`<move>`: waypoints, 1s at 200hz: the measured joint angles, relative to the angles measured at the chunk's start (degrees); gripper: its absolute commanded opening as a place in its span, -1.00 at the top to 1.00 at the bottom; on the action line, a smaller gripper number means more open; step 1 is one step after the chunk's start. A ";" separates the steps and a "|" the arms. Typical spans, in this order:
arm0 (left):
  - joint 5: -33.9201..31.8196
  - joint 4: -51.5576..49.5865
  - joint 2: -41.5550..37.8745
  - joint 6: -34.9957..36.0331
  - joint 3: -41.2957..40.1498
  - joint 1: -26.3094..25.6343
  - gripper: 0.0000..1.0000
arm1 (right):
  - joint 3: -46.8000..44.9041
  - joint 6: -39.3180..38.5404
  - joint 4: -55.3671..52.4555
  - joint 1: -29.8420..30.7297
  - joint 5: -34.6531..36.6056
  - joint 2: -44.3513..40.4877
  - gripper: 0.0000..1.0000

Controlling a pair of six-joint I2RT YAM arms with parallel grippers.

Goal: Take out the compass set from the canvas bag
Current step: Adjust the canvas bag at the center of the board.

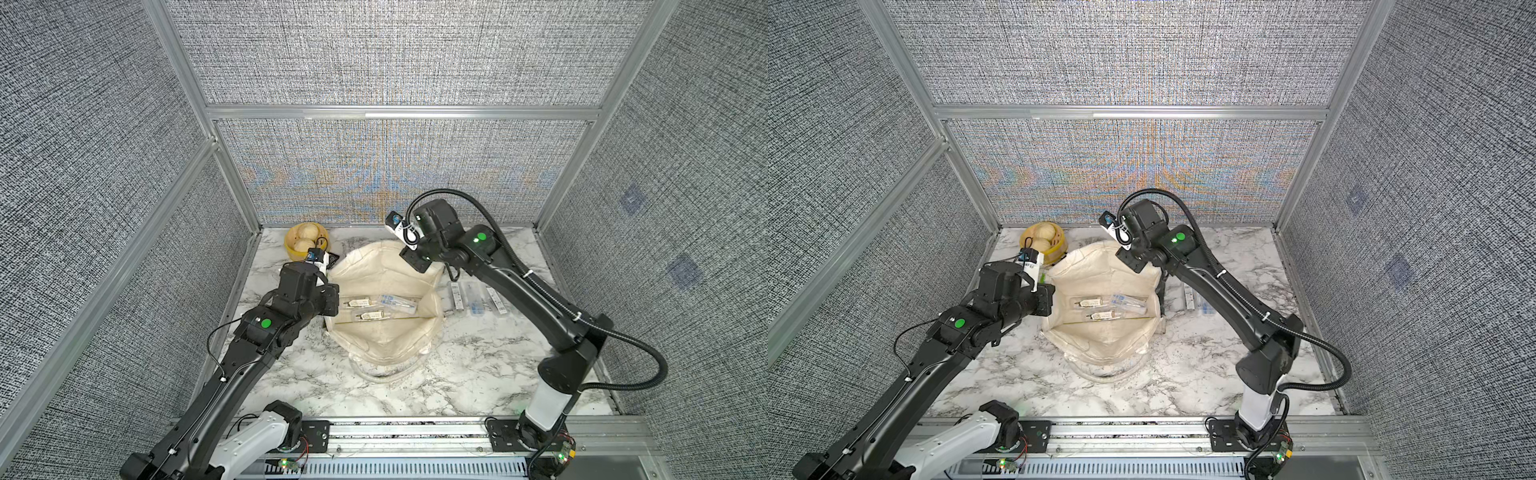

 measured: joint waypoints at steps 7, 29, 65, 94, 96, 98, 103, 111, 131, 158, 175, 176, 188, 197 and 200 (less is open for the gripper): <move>-0.11 -0.11 0.07 0.22 0.00 0.00 1.00 | 0.68 -1.09 -0.46 0.50 0.00 0.61 -0.07; -0.33 -0.52 0.17 0.74 0.00 0.00 1.00 | 1.84 -4.76 -1.44 2.34 -0.46 1.60 -0.08; -0.66 -0.92 0.24 1.46 -0.15 0.00 1.00 | 4.24 -8.74 -3.50 3.76 -2.05 2.60 -0.08; -0.76 -0.90 -0.55 1.73 -0.85 0.00 1.00 | 7.30 -10.56 -4.22 3.85 -1.70 3.32 -0.08; -0.79 -0.90 -0.66 1.73 -0.92 0.00 1.00 | 7.48 -10.69 -4.22 3.85 -1.57 3.34 -0.08; -0.79 -0.90 -0.72 1.73 -0.96 0.00 1.00 | 7.58 -10.75 -4.22 3.85 -1.46 3.37 -0.08; -0.83 -0.94 -0.96 1.73 -1.11 0.00 1.00 | 7.89 -10.95 -4.24 3.85 -1.09 3.39 -0.08; -0.98 -0.92 -1.38 1.75 -1.38 0.00 1.00 | 8.20 -11.41 -4.24 3.85 -0.31 3.41 -0.08; -1.29 -1.09 -2.08 1.81 -1.70 0.00 1.00 | 8.48 -12.37 -4.52 3.78 1.09 3.54 -0.08; -1.40 -1.51 -3.13 1.92 -1.90 0.00 1.00 | 9.16 -13.44 -5.35 3.76 1.01 4.57 -0.07; -1.68 -1.77 -4.07 2.08 -2.62 0.00 1.00 | 9.66 -14.49 -5.79 4.09 -0.22 5.29 -0.06; -1.70 -1.77 -4.11 2.12 -2.64 0.00 1.00 | 9.68 -14.60 -5.84 4.13 -0.39 5.35 -0.06; -1.99 -1.75 -4.50 2.40 -3.02 0.00 1.00 | 9.99 -15.65 -6.25 4.42 -1.53 5.60 -0.06; -2.29 -1.75 -4.63 2.71 -3.15 0.00 1.00 | 10.14 -16.39 -6.47 4.66 -2.43 5.66 -0.06; -2.34 -1.73 -4.66 2.80 -3.19 0.00 1.00 | 10.23 -16.70 -6.58 4.68 -2.67 5.68 -0.06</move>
